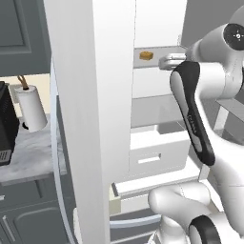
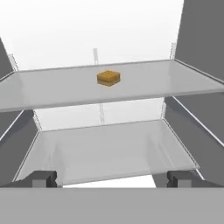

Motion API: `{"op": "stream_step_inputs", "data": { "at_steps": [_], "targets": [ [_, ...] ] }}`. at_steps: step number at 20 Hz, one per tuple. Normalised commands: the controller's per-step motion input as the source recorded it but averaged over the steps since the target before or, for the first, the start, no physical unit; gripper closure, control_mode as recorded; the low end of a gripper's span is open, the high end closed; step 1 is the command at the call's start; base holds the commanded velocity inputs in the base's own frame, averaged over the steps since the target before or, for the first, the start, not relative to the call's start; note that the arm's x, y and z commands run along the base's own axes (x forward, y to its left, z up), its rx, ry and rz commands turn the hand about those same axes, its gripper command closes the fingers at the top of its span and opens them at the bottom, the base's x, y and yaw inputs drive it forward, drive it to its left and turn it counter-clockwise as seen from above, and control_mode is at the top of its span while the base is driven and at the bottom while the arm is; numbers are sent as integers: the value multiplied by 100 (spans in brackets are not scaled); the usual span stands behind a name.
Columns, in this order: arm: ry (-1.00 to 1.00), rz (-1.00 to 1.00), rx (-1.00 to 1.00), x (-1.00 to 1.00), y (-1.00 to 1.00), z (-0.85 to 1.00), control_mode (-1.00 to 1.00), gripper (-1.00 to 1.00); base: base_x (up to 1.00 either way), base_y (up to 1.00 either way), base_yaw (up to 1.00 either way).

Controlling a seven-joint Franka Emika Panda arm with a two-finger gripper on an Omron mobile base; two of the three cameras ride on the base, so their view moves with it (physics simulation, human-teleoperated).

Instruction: Take the cake and donut from the fridge and place them on the empty tray on the dining counter.

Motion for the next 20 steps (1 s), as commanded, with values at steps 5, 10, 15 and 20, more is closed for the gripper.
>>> {"op": "stream_step_inputs", "data": {
  "at_steps": [5, 10, 15, 20],
  "targets": [
    [15, 3, -4, 43, 0, 5, -100, -100, 0, 0, 0],
    [-3, 6, -7, 60, 0, -24, -100, -100, 0, 0, 0],
    [-8, 6, -7, 55, -1, -40, -100, -100, 0, 0, 0],
    [-5, 5, 0, 62, -9, -15, -100, -100, 0, 0, 0]
  ]
}}
